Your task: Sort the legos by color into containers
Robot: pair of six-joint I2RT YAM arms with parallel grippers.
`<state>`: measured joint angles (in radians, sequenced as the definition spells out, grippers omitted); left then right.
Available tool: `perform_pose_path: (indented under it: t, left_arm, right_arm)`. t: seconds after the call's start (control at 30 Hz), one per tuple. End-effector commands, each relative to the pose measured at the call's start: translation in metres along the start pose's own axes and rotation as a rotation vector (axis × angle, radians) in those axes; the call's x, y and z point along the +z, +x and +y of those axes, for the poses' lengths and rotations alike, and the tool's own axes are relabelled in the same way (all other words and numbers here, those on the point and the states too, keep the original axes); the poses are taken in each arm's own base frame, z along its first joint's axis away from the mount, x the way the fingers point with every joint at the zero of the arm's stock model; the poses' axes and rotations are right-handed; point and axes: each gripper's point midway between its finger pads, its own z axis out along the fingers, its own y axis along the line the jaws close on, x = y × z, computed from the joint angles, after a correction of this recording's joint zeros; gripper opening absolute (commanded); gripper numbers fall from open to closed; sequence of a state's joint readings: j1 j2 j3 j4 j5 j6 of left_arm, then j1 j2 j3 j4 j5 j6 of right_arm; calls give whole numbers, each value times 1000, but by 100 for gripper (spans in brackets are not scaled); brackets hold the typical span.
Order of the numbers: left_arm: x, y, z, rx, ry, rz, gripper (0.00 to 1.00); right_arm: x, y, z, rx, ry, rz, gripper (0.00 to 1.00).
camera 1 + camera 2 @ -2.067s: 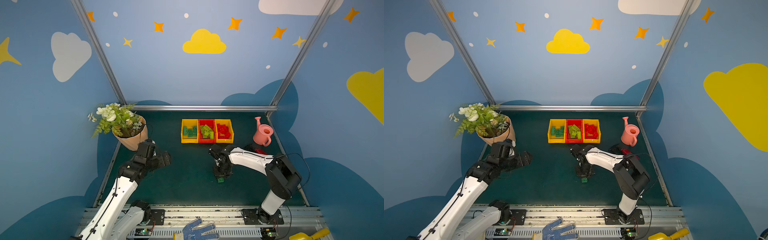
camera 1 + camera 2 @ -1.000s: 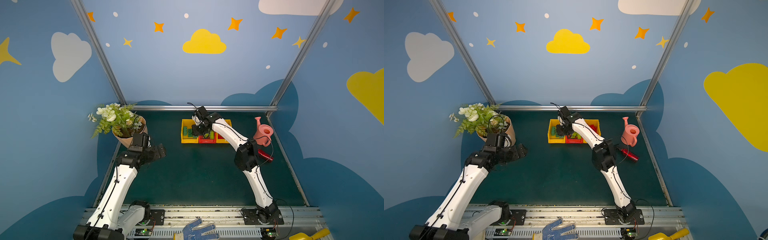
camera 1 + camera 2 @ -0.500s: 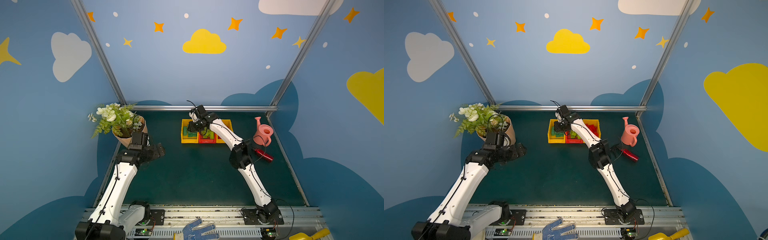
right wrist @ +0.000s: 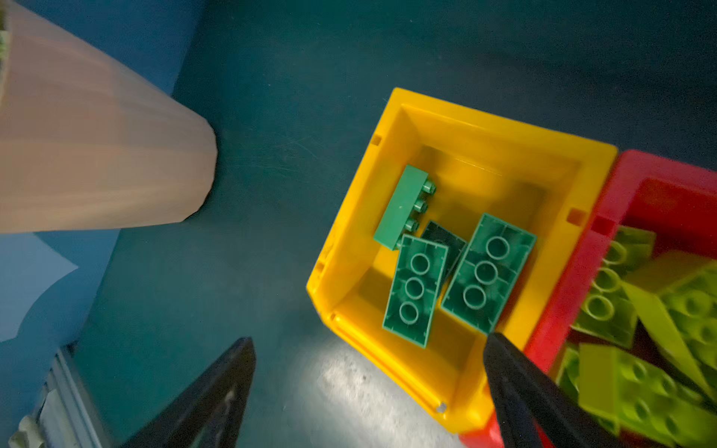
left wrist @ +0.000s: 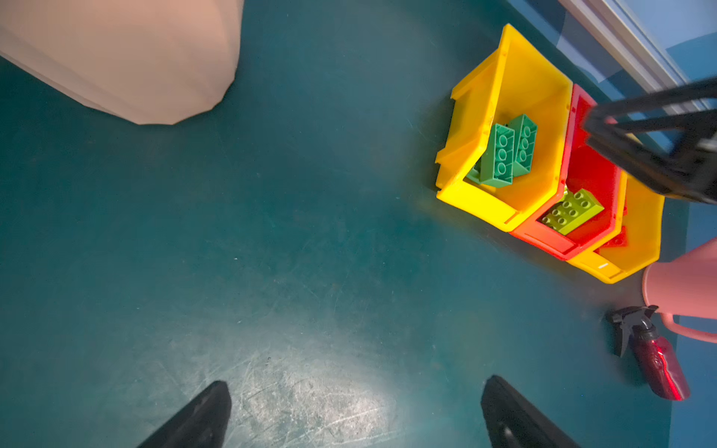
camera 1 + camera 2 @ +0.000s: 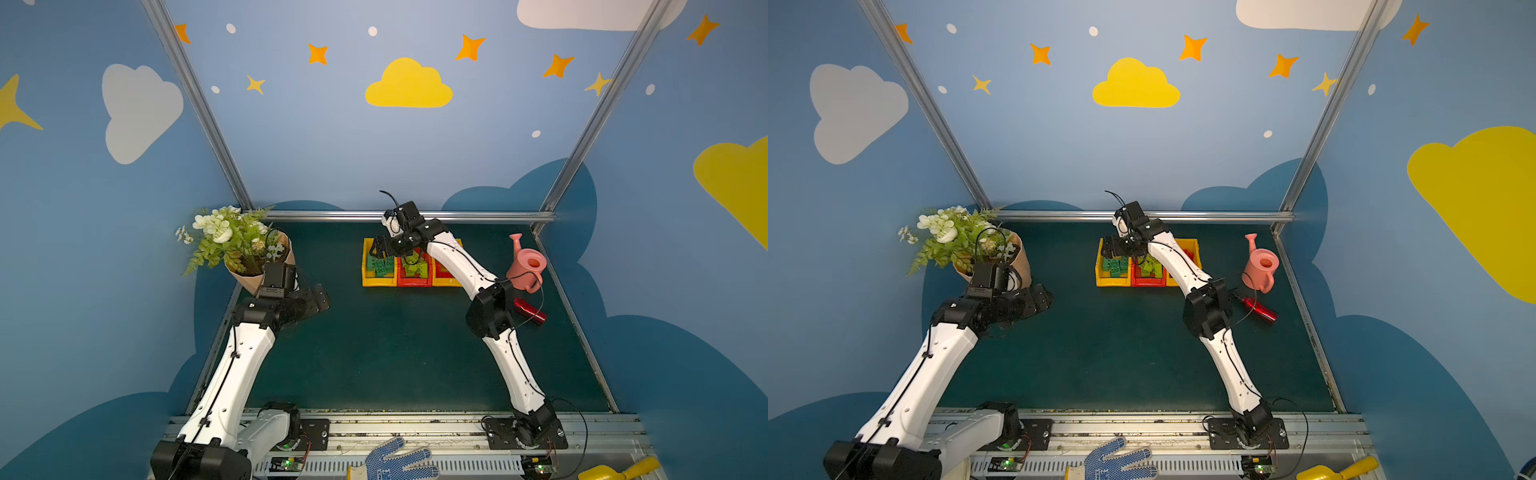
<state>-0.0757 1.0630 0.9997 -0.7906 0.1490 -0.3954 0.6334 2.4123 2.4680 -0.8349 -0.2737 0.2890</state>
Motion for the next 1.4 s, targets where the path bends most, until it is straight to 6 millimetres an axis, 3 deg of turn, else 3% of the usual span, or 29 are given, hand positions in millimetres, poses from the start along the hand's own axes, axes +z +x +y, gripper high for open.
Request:
perform_pose_path:
  t: [0.0, 0.23, 0.4, 0.6, 0.77, 0.9, 1.07, 1.27, 1.37]
  left_arm:
    - [0, -10, 8, 10, -38, -69, 100]
    - [6, -38, 27, 103, -138, -247, 100]
    - [14, -64, 37, 159, -196, -435, 100]
    - [34, -74, 50, 193, -239, -554, 100]
    - [62, -67, 60, 223, -261, -538, 100]
    - [77, -63, 67, 226, -250, -567, 100]
    - [94, -56, 85, 180, -230, -591, 100]
    - [99, -64, 80, 181, -171, -650, 100]
    - [114, -65, 82, 181, -163, -646, 100]
  right_arm:
    - [-70, -4, 20, -83, 6, -33, 91]
    - [-135, 81, -19, -83, 176, 31, 94]
    - [-187, 147, -66, -1, 317, -67, 94]
    - [-240, 197, -120, -52, 537, -256, 94]
    - [-268, 208, -145, -151, 683, -518, 95]
    - [-277, 219, -173, -78, 751, -632, 95]
    - [-272, 233, -211, 4, 817, -660, 95]
    - [-256, 229, -243, 6, 811, -666, 95]
    - [-248, 225, -261, 47, 775, -675, 95]
